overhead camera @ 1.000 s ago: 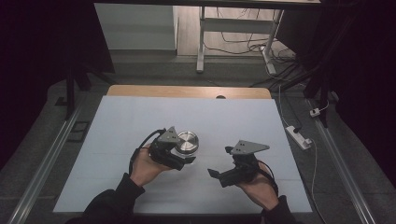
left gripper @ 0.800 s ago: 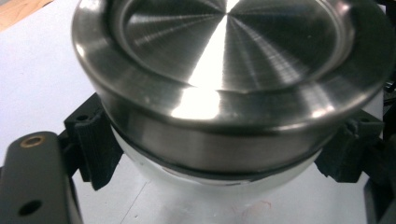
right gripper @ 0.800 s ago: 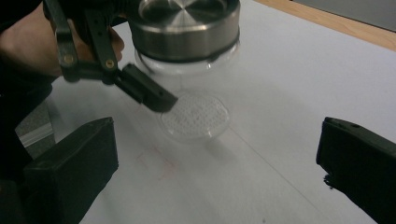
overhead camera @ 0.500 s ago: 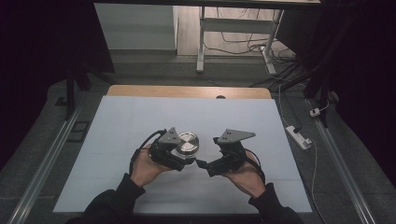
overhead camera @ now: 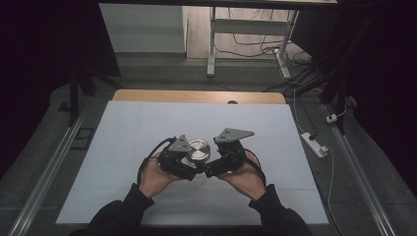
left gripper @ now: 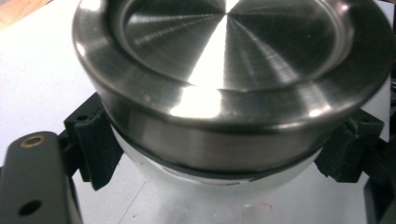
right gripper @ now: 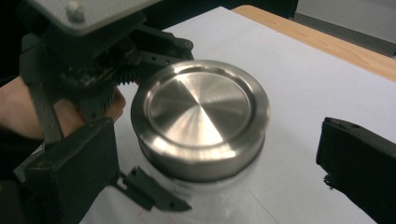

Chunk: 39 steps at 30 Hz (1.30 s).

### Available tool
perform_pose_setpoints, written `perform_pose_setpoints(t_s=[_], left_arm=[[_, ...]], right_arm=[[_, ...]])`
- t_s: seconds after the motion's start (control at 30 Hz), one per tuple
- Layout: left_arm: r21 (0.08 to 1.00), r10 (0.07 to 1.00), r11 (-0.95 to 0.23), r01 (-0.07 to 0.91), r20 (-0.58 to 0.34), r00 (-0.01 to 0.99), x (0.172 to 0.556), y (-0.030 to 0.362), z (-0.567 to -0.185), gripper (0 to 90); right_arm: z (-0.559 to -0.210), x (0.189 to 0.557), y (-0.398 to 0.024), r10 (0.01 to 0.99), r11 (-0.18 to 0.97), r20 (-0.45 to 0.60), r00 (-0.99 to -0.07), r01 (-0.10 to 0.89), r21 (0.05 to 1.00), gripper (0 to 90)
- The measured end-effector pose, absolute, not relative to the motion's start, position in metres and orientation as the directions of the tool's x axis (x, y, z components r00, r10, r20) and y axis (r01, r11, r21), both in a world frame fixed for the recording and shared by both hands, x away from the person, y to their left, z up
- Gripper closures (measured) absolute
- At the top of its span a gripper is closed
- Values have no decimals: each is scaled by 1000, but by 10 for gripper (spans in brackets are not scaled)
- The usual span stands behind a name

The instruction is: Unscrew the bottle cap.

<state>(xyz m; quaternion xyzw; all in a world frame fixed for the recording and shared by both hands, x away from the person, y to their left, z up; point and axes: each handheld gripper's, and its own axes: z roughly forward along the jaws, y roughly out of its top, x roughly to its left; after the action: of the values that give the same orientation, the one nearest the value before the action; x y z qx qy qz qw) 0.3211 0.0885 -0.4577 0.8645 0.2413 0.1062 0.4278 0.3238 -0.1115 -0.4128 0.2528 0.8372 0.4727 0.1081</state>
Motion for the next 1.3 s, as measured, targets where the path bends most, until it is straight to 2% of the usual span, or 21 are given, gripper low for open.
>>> perform_pose_setpoints(t_s=[0.27, 0.37, 0.5, 0.67, 0.9, 1.07, 1.13, 1.2, 1.3], left_arm=[[790, 518, -516, 332, -21, 855, 320, 87, -456, 155], [793, 513, -511, 330, -26, 858, 319, 86, -456, 155], [798, 502, -502, 332, -43, 864, 319, 87, -456, 155], [799, 453, -516, 308, -50, 890, 320, 90, -454, 155], [798, 386, -536, 274, -57, 921, 320, 90, -454, 155], [804, 349, -537, 256, -65, 935, 319, 89, -457, 154], [805, 355, -534, 260, -66, 932, 319, 89, -456, 155], [809, 390, -519, 277, -64, 919, 320, 91, -456, 155], [809, 431, -508, 297, -60, 901, 321, 93, -455, 155]], right_arm=[[-416, 326, -96, 539, 429, 55, -841, 330, 841, 68], [-417, 325, -91, 533, 448, 29, -846, 311, 838, 150], [-417, 325, -92, 517, 454, 27, -856, 301, 838, 180], [-416, 330, -97, 436, 471, 36, -899, 262, 842, 182], [-417, 345, -109, 221, 510, 69, -973, 176, 842, 181], [-419, 355, -113, 92, 517, 97, -991, 131, 846, 179], [-420, 356, -113, 99, 514, 106, -989, 142, 846, 159], [-420, 355, -111, 138, 510, 126, -982, 179, 841, 71], [-416, 349, -107, 186, 503, 116, -976, 196, 842, 20]])
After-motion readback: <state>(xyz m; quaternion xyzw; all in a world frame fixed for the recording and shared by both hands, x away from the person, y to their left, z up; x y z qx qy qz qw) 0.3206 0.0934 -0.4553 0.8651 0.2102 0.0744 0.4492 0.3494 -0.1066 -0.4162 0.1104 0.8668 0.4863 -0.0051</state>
